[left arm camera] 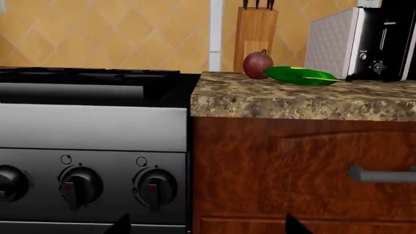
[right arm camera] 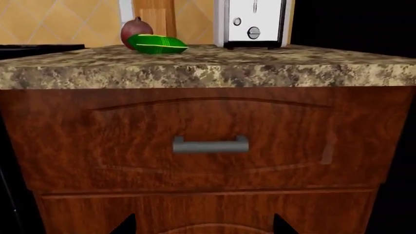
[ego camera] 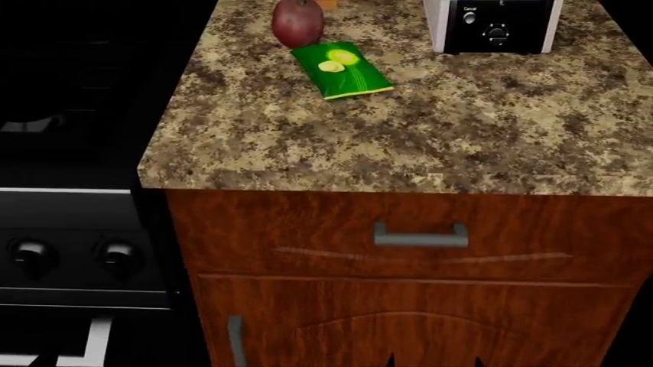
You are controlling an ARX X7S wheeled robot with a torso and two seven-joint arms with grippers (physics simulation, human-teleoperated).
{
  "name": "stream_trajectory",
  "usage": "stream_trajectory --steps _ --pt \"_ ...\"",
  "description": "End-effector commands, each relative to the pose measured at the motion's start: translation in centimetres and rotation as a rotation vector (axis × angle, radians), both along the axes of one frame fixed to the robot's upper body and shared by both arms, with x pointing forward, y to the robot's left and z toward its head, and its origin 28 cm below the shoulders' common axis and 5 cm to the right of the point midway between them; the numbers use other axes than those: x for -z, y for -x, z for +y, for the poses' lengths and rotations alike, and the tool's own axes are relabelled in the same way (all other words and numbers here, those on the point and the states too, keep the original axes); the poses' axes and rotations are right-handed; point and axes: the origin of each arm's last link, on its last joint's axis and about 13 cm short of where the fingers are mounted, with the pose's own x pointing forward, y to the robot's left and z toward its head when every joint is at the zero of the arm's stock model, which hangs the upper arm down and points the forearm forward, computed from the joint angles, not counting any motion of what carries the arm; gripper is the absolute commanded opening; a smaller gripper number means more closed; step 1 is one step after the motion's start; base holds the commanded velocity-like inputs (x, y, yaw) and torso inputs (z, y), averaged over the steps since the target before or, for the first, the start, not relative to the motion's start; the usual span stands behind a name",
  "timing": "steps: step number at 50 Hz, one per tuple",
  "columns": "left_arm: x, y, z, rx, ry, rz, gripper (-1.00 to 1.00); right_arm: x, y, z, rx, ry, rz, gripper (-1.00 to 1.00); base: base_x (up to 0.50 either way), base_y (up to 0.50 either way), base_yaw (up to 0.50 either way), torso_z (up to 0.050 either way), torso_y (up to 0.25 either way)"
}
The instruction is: Open the right drawer.
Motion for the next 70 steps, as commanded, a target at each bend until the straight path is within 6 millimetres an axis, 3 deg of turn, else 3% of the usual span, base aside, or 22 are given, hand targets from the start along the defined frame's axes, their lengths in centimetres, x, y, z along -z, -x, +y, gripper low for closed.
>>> stream_trajectory --steps 1,22,34,53,70 --pt "0.0 0.1 0.0 0.007 -0.010 -0.012 1.00 0.0 0.0 0.0 0.003 0.001 -0.004 1.00 0.00 0.00 0.00 0.000 0.000" --pt "-0.1 0.2 -0.1 0.015 -0.035 0.001 1.00 -0.5 0.2 0.2 0.002 0.000 -0.003 1.00 0.00 0.00 0.00 0.000 -0.135" --pt "-0.1 0.1 -0.1 0.018 -0.036 0.004 1.00 0.6 -0.3 -0.1 0.003 -0.003 0.002 1.00 0.00 0.00 0.00 0.000 -0.186" --pt "0.0 0.1 -0.1 0.018 -0.037 -0.001 1.00 0.0 0.0 0.0 0.002 -0.001 -0.003 1.00 0.00 0.00 0.00 0.000 -0.187" --pt "-0.2 0.1 -0.1 0.003 -0.039 -0.001 1.00 0.1 0.0 0.0 0.002 -0.001 -0.008 1.00 0.00 0.00 0.00 0.000 -0.007"
